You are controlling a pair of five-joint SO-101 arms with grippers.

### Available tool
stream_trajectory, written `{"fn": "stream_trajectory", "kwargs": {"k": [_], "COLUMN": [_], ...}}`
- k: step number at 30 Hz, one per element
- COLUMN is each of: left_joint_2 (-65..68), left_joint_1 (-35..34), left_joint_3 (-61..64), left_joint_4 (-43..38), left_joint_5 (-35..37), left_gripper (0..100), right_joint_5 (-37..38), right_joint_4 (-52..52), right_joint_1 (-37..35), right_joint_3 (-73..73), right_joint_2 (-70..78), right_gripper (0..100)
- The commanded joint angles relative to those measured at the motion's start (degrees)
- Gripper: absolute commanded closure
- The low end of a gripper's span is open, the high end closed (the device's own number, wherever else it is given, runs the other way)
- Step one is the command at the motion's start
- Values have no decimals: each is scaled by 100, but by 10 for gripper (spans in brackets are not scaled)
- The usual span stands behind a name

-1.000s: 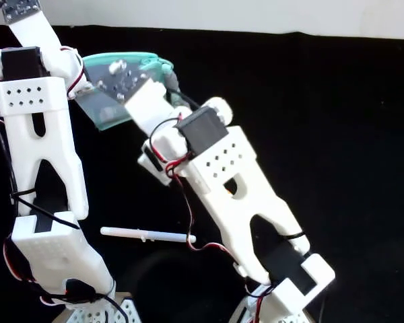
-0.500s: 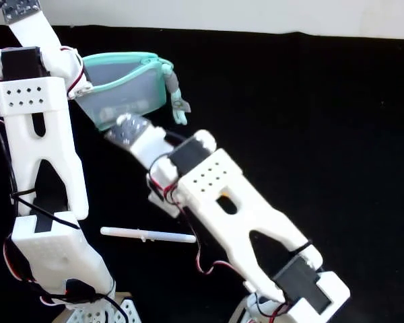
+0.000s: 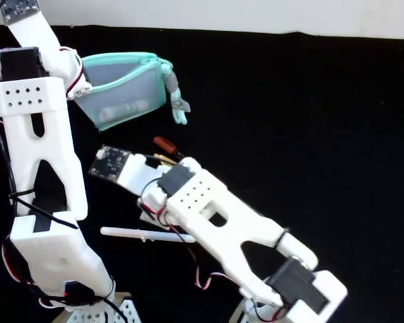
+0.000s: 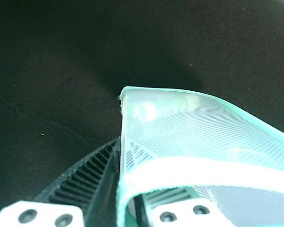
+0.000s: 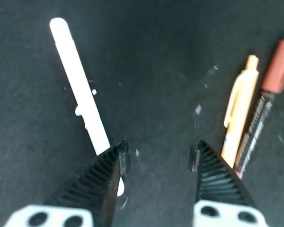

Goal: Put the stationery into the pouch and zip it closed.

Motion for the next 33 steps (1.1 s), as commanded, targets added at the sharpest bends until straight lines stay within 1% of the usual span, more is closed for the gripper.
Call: {"fn": "stream_trajectory", "kwargs": {"k": [1, 4, 7, 13, 22, 30, 33], "left_joint_2": [251, 251, 251, 251, 286, 286, 286], "left_joint_1": [-180, -189, -207, -207, -207, -207, -207], "left_joint_3": [22, 22, 22, 22, 22, 22, 22], "left_joint_4": [-53, -53, -53, -53, -62, -88, -79], "left_joint_5": [-9, -9, -9, -18, -18, -18, -18], "left_gripper": [993, 993, 993, 993, 993, 993, 993], "right_joint_5": [79, 97, 404, 607, 598, 571, 149], "right_joint_4": [-374, -637, -699, -699, -646, 198, 462], "right_joint_1": [-277, -479, -611, -637, -866, -848, -892], "right_joint_3": [-40, -66, -198, -699, -1200, -2088, -2264], "right_joint_2": [382, 734, 1007, 1622, 2053, 2053, 2062], "right_gripper": [788, 786, 786, 786, 786, 786, 789]}}
